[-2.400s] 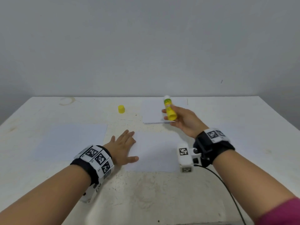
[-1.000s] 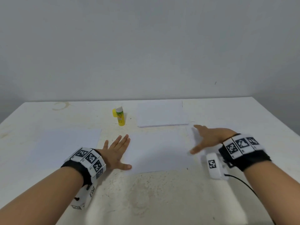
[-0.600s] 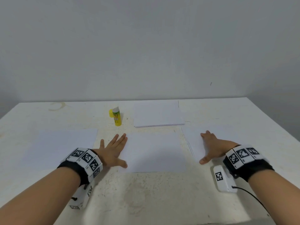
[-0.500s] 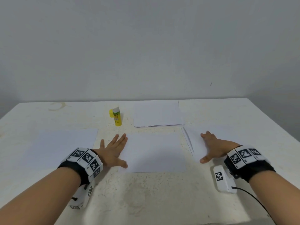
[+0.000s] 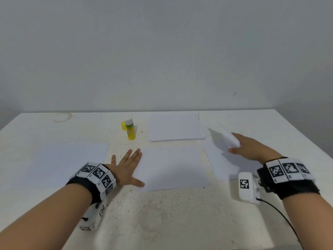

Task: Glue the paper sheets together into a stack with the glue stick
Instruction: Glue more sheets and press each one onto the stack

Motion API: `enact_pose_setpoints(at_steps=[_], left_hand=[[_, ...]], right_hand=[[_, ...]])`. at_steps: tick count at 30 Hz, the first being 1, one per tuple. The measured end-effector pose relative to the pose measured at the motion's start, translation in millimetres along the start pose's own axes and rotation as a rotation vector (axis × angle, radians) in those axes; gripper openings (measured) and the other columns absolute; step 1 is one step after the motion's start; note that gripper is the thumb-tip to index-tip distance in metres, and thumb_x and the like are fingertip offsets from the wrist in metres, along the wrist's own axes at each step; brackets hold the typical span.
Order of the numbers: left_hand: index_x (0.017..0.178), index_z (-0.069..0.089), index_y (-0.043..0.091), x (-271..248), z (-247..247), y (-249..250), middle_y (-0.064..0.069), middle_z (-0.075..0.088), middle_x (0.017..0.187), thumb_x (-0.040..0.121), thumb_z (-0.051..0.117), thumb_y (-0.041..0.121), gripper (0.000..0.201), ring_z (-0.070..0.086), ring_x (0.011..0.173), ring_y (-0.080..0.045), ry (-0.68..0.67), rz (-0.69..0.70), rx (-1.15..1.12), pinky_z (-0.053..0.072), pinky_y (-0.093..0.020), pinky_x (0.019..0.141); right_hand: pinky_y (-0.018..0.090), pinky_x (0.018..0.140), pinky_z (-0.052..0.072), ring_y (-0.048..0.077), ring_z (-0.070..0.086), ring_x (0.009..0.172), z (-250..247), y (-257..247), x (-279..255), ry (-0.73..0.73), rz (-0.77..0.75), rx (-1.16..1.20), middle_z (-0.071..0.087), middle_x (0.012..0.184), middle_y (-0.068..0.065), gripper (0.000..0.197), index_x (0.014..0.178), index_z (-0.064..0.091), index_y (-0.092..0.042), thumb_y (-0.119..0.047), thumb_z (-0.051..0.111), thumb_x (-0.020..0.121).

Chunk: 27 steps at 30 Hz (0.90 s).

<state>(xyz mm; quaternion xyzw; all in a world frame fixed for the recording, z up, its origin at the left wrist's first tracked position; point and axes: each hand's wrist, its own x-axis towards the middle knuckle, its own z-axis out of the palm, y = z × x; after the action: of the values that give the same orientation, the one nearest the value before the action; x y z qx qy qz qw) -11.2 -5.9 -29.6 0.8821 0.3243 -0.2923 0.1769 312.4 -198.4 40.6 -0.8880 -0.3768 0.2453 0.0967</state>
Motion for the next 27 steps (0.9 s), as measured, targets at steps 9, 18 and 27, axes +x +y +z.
enact_pose_setpoints(at_steps=[9,18,27], left_hand=[[0.146,-0.028,0.016,-1,0,-1,0.006,-0.037,0.151,0.085,0.05,0.067,0.112,-0.031,0.141,-0.016,0.014,0.001,-0.037,-0.016,-0.059,0.111],[0.148,-0.025,0.018,1,1,2,0.009,-0.035,0.151,0.049,0.037,0.092,0.138,-0.029,0.142,-0.015,0.033,-0.028,-0.031,-0.016,-0.06,0.11],[0.148,-0.024,0.026,4,-1,0,0.009,-0.034,0.152,0.038,0.029,0.092,0.139,-0.032,0.14,-0.015,0.003,-0.022,0.005,-0.017,-0.059,0.109]], right_hand=[[0.03,0.108,0.028,0.024,0.03,0.14,30,-89,-37,-0.092,-0.176,-0.016,0.021,0.158,0.007,0.083,0.154,0.004,-0.013,-0.034,0.057,0.094],[0.045,0.118,0.012,0.03,0.001,0.147,126,-164,-31,-0.333,-0.241,-0.006,0.006,0.16,0.011,0.087,0.152,0.0,-0.007,-0.047,0.05,0.094],[0.055,0.116,0.009,0.035,-0.008,0.146,144,-178,-29,-0.301,-0.193,-0.008,-0.003,0.16,0.014,0.084,0.152,-0.004,-0.008,-0.05,0.042,0.096]])
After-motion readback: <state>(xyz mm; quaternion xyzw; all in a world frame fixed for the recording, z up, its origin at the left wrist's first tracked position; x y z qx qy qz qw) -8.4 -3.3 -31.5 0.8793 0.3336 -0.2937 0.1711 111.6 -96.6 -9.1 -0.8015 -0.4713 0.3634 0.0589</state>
